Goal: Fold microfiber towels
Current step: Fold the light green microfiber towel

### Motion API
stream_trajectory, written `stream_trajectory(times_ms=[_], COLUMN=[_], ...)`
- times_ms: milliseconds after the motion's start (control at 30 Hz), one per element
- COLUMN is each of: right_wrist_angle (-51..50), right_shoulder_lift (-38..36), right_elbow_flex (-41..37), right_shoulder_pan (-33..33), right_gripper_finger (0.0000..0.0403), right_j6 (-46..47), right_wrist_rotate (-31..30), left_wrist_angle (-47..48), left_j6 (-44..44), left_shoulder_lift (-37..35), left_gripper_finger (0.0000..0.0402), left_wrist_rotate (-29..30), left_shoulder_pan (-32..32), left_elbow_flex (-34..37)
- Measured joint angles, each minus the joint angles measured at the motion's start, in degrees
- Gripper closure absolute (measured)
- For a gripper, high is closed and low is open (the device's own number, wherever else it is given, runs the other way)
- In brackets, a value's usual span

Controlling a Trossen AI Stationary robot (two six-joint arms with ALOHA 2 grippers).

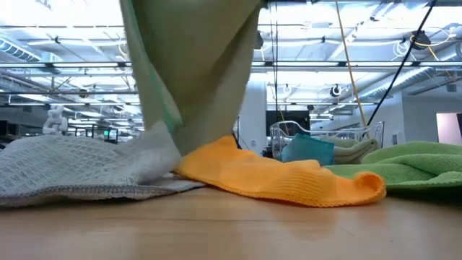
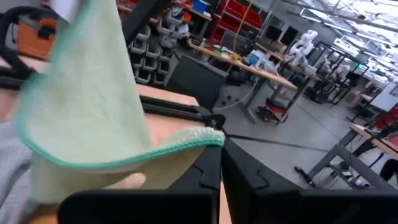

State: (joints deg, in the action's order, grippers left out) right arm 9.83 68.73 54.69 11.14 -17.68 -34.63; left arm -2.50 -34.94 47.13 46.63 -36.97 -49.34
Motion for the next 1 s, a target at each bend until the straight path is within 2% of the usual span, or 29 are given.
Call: stream_trajectory(times_ms=[133, 300, 400, 533, 633, 733, 833, 900, 1000], right_wrist_angle=[-8.89, -19.61, -21.07, -18.73, -17.14, -15.07, -11.97, -10.96, -12.39], right_shoulder_lift=[-0.57, 0.22, 0.22, 0.22, 0.28, 0.53, 0.48, 0.46, 0.33], right_elbow_flex=[5.81, 8.58, 8.56, 8.56, 8.58, 8.58, 8.58, 8.58, 8.58], right_shoulder_pan=[-1.03, -0.15, 0.59, -1.01, -4.55, -9.59, -14.68, -16.47, -15.83], right_gripper_finger=[0.0402, 0.0402, 0.0402, 0.0402, 0.0403, 0.0403, 0.0403, 0.0403, 0.0403], right_j6=[7.01, 14.63, 15.6, 13.57, 11.38, 9.26, 8.74, 9.0, 9.55], right_wrist_rotate=[1.75, 3.38, 3.35, 2.83, 2.28, 2.96, 8.42, 11.82, 13.64], left_wrist_angle=[0.64, 11.11, 15.25, 17.2, 15.61, 12.53, 11.39, 12.14, 15.92], left_j6=[1.97, 14.45, 18.62, 13.3, 6.46, 1.21, 0.94, 4.29, 11.98], left_shoulder_lift=[-2.32, -3.72, -3.72, -3.76, -3.8, -5.15, -6.09, -6.08, -5.98], left_gripper_finger=[0.0381, 0.0396, 0.0391, 0.0385, 0.0395, 0.0394, 0.0387, 0.039, 0.0397], left_wrist_rotate=[-6.76, -10.06, -10.74, -6.51, -7.68, -15.27, -25.63, -32.71, -44.35], left_shoulder_pan=[3.86, 6.62, 7.02, 9.01, 13.7, 19.85, 27.43, 32.69, 38.92], left_elbow_flex=[0.0, 0.0, 0.0, 0.0, 0.0, -0.94, -3.14, -4.04, -4.37])
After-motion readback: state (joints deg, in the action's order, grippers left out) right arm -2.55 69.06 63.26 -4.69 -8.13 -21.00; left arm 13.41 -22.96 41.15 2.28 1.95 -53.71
